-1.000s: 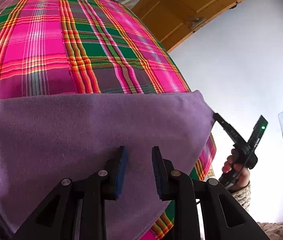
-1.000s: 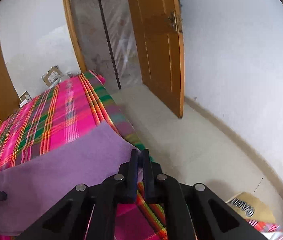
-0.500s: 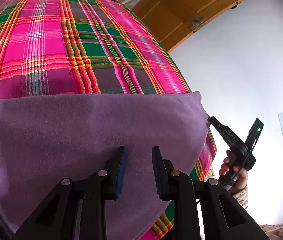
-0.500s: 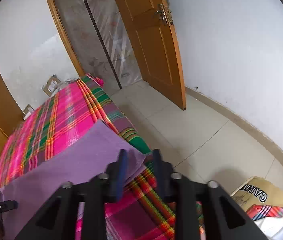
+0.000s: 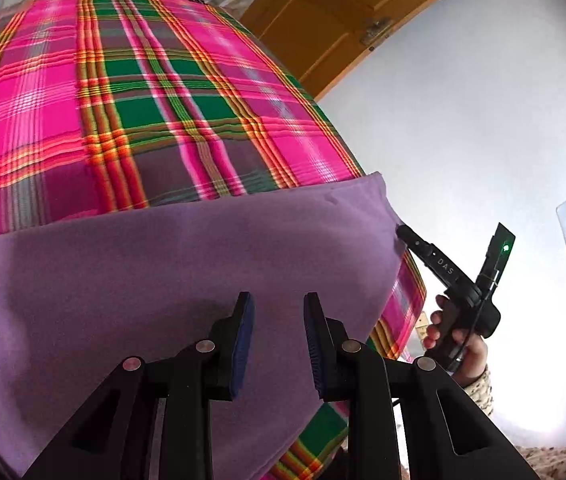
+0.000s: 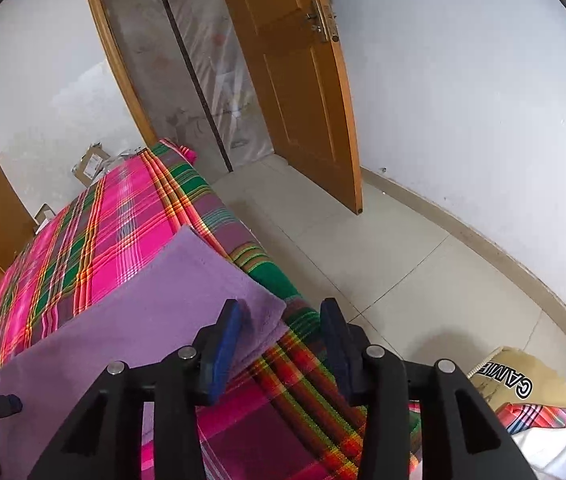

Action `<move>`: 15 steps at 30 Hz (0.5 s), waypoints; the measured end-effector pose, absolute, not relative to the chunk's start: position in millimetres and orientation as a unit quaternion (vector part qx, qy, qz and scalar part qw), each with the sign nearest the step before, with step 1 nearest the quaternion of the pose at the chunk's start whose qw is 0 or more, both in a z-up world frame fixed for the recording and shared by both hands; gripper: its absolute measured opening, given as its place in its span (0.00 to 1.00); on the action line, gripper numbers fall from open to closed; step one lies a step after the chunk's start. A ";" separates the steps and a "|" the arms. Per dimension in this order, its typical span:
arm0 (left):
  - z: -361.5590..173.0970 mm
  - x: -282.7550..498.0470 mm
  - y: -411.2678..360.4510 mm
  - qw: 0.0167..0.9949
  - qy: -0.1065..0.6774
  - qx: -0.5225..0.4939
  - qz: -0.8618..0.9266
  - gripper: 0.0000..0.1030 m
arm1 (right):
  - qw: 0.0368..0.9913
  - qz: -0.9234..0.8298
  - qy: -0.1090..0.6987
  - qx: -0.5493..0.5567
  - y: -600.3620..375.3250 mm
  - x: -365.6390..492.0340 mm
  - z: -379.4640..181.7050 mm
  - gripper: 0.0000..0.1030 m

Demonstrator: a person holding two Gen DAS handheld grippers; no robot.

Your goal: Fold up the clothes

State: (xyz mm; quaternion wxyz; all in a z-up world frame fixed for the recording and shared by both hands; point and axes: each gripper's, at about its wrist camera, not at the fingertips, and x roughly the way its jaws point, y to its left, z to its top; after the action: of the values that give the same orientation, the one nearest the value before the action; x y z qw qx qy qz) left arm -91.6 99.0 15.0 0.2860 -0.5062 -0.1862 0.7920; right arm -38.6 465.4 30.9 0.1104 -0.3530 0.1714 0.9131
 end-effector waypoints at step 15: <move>8.6 -91.0 107.7 0.293 -0.183 -0.518 0.782 0.26 | 0.128 0.929 0.087 -0.336 425.2 -27.5 30.8 0.33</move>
State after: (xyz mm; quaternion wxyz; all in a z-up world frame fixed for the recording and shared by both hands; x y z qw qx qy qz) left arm -91.0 107.7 8.6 0.2930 -0.5183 -0.1825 0.7824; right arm -27.5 425.2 30.8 0.1278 -0.3360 0.0870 0.9291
